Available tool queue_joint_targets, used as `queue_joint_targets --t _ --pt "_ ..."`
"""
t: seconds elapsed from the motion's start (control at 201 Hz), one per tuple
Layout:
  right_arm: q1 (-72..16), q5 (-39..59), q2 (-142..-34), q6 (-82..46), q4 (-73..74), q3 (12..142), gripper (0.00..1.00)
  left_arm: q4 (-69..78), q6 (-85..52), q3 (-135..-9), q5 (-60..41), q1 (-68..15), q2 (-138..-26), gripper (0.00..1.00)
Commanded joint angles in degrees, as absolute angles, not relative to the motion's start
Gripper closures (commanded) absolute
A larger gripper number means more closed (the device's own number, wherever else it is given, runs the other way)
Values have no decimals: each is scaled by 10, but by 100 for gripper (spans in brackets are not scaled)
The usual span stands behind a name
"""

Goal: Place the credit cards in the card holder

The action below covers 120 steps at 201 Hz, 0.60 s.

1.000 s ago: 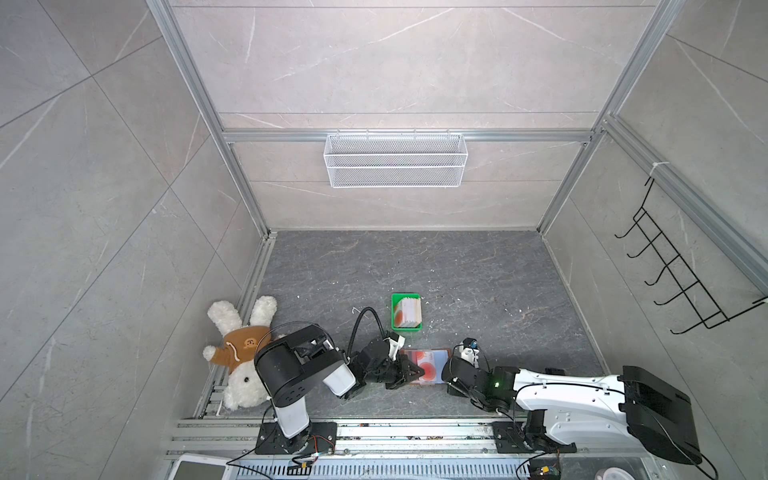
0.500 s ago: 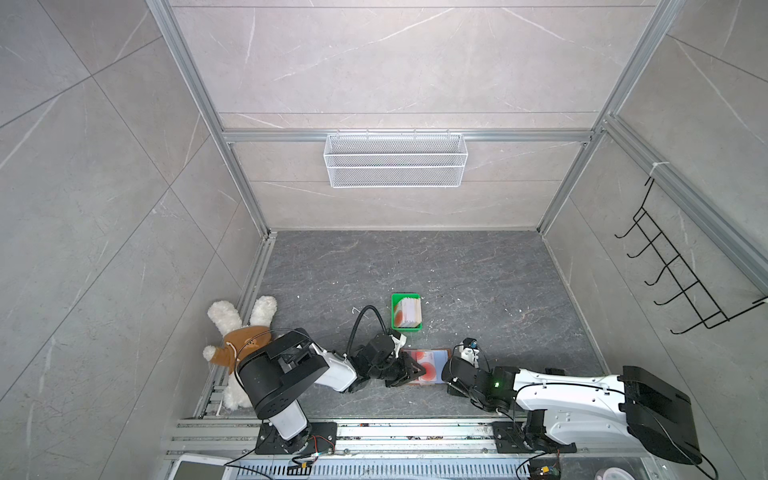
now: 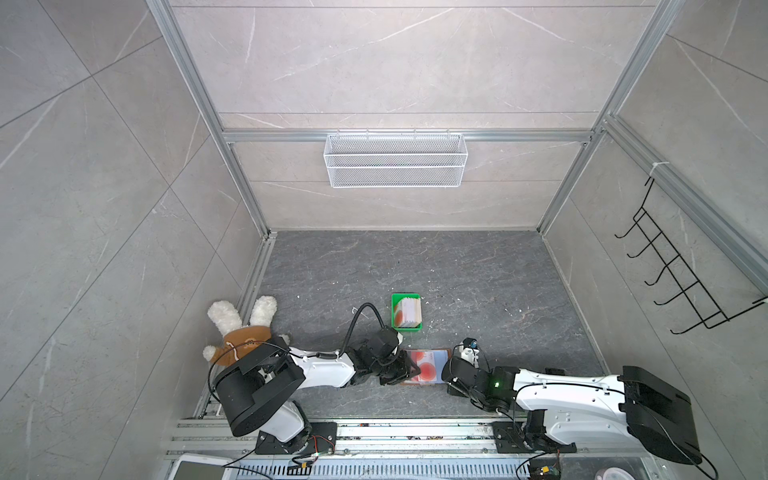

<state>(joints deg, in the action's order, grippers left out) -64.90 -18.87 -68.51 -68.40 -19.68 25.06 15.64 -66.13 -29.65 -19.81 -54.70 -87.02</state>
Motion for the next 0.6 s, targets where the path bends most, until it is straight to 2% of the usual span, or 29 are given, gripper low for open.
queue_joint_targets --t 0.0,0.249,0.592 --pt "-646 -196 -682 -683 -218 252 85 107 -642 -306 -179 -547 -892 71" --pt "-646 -197 -678 -684 -218 247 85 140 -644 -321 -192 -546 -928 71" --pt "-646 -196 -680 -685 -214 245 85 146 -635 -351 -206 -546 -952 79"
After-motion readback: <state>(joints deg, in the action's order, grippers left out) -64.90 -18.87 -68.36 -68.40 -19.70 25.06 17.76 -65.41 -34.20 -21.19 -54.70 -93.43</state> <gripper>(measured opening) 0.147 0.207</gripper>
